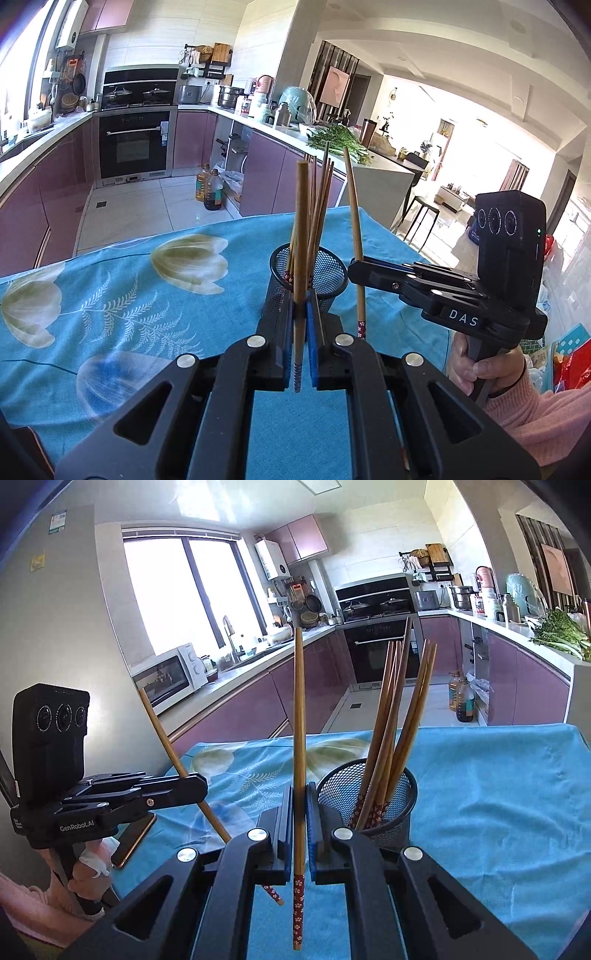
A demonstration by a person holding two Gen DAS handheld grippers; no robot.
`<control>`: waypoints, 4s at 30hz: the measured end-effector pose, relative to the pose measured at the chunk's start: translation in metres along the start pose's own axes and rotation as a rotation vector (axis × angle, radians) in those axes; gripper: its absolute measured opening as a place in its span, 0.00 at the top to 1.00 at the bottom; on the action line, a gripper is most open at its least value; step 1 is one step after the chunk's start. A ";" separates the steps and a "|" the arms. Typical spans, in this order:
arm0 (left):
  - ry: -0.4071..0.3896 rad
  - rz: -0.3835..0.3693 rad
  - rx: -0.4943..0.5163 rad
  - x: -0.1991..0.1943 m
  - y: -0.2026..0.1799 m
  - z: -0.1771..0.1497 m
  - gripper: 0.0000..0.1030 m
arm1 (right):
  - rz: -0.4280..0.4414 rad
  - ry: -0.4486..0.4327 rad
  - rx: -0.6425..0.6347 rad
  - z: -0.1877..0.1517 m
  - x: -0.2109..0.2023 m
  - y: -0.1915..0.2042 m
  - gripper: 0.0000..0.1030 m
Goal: Organize utensils
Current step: 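Move both upright chopsticks over the mesh holder opening, then lower both chopsticks into the mesh holder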
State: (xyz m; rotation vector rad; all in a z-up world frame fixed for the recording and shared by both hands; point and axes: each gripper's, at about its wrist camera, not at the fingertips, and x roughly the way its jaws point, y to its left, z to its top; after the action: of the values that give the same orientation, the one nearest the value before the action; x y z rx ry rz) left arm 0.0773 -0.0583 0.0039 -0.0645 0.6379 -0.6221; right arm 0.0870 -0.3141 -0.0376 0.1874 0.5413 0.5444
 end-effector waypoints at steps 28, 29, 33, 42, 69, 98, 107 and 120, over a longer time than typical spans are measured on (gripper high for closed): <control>-0.030 -0.023 0.062 -0.001 -0.017 0.033 0.93 | 0.006 -0.046 0.008 0.020 0.003 -0.012 0.94; -0.031 -0.024 0.064 -0.001 -0.017 0.034 0.93 | 0.007 -0.048 0.009 0.020 0.003 -0.013 0.94; -0.035 -0.030 0.069 -0.001 -0.019 0.039 0.93 | 0.011 -0.053 0.012 0.021 0.001 -0.015 0.94; -0.046 -0.037 0.077 -0.002 -0.021 0.048 0.93 | 0.017 -0.070 0.015 0.028 0.000 -0.019 0.94; -0.125 -0.041 0.113 -0.009 -0.028 0.071 0.93 | 0.017 -0.130 0.015 0.049 -0.005 -0.020 0.94; -0.105 0.017 0.125 0.006 -0.041 0.066 0.93 | -0.044 -0.139 0.046 0.056 0.016 -0.020 0.94; -0.073 0.013 0.128 0.008 -0.041 0.066 0.93 | -0.060 -0.123 0.065 0.054 0.023 -0.019 0.94; -0.018 0.005 0.122 0.016 -0.039 0.068 0.93 | -0.070 -0.093 0.086 0.042 0.033 -0.025 0.94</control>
State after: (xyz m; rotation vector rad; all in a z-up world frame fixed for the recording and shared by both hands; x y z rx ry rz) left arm 0.1063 -0.1077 0.0591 0.0451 0.5812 -0.6532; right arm 0.1440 -0.3184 -0.0238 0.2736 0.4792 0.4421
